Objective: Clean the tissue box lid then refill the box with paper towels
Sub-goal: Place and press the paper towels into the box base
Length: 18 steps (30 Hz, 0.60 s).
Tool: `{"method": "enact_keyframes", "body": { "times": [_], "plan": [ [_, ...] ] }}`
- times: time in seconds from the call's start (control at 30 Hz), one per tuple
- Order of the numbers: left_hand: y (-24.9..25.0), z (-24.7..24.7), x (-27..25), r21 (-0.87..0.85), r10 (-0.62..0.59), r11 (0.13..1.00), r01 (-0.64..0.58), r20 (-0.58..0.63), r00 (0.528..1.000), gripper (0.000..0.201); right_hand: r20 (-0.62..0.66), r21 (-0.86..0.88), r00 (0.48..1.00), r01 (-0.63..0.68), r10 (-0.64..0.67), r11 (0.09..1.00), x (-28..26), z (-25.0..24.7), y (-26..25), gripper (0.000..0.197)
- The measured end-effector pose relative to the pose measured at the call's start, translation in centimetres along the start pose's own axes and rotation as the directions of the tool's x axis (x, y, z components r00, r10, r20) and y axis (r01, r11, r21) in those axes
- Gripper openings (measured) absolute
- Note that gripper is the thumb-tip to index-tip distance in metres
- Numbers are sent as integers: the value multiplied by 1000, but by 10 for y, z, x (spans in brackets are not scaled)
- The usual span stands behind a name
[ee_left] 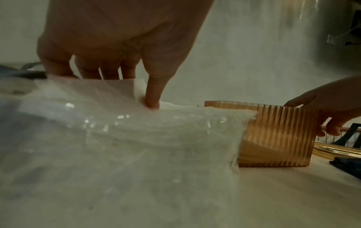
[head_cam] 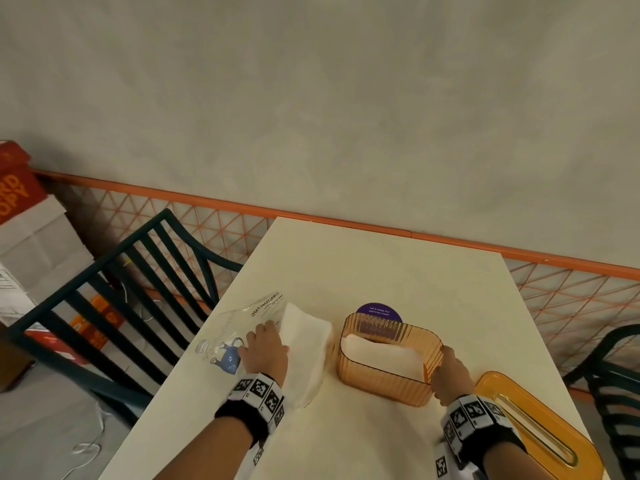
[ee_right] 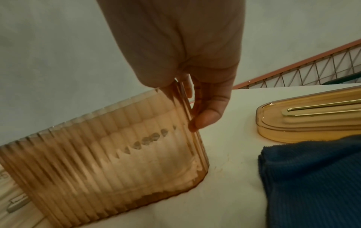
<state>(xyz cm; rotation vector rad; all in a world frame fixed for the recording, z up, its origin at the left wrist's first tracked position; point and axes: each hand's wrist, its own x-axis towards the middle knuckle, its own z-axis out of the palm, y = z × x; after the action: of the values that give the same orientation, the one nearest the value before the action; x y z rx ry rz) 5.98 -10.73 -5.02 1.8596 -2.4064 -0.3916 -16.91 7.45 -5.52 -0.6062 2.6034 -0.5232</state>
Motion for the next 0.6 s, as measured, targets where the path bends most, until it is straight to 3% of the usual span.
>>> {"method": "enact_keyframes", "body": {
  "times": [0.27, 0.37, 0.47, 0.6],
  "plan": [
    [0, -2, 0, 45, 38, 998, -37, -9, 999, 42, -19, -40, 1000, -8, 8, 999, 0, 3, -1, 42],
    [1, -3, 4, -33, -5, 999, 9, 96, 995, 43, -18, -32, 1000, -10, 10, 999, 2, 4, -1, 40],
    [1, -4, 14, -217, -36, 972, 89, 235, 971, 47, -18, -37, 1000, -13, 13, 999, 3, 5, 0, 40],
    [-2, -26, 23, -457, 76, 881, 121, 390, 918, 13, 11, -54, 1000, -14, 14, 998, 3, 2, -1, 41]
  ]
}}
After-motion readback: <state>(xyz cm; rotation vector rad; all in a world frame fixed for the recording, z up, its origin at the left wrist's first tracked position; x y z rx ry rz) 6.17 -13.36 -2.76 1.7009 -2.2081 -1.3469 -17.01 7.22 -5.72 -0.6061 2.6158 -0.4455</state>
